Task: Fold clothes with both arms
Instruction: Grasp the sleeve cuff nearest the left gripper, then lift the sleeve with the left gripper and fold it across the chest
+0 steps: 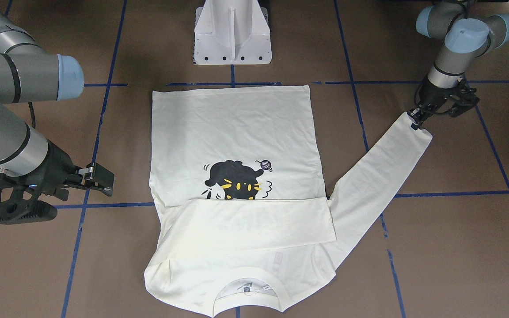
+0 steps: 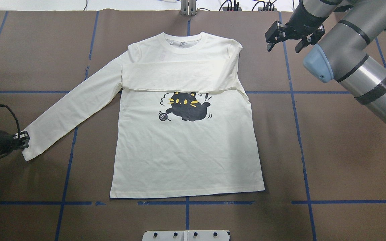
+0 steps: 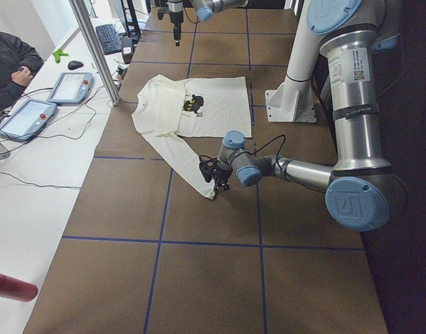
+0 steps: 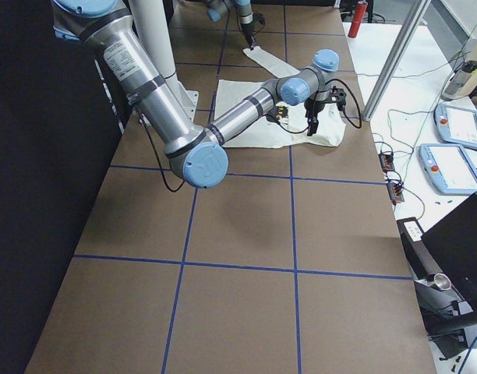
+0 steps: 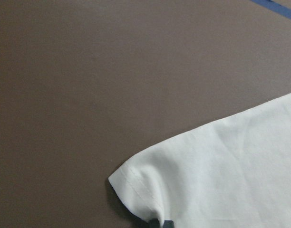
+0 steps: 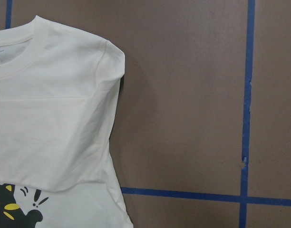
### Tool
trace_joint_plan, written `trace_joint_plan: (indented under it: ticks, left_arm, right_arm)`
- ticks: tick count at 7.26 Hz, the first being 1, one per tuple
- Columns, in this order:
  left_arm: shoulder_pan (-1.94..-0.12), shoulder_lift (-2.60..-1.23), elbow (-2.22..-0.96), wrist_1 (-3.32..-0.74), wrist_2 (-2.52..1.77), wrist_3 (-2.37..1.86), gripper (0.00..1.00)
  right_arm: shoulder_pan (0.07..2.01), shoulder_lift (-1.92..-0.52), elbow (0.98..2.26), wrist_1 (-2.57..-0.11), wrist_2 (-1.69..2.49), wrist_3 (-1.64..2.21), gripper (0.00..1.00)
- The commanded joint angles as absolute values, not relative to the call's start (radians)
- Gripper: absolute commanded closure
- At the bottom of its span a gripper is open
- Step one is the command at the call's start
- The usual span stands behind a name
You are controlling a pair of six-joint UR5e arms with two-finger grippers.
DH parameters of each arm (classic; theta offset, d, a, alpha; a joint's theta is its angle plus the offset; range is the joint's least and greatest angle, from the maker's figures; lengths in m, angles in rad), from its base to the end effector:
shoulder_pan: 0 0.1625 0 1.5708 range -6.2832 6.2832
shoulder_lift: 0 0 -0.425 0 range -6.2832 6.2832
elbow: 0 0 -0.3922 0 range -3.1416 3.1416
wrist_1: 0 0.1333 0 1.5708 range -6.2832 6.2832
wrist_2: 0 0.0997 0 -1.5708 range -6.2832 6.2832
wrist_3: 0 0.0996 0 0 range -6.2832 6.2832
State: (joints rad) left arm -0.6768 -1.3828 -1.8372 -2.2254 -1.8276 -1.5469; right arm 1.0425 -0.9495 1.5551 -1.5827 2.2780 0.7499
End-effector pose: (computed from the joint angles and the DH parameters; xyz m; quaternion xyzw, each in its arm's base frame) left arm 0.2833 -0.3661 0.5542 0.0097 0.3748 -0.2535 0.8917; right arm -0.2910 -0.6347 0.2918 0.0227 -0.4295 -0.0015 0.9028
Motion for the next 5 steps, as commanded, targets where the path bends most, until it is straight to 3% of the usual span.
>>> trace_joint_plan:
  ticks: [1,5]
  left_arm:
    - [-0.69,-1.512,-1.914,-2.021,-1.885,-1.537,1.0]
    - [-0.846,-1.941,-1.867,-1.68,-1.891,-1.381,1.0]
  right_arm:
    - [1.046,-0.992,1.591,-1.582,2.278,0.746,0.0]
    - [1.055,-1.155,1.698,-1.572,2.267,0.736,0.0]
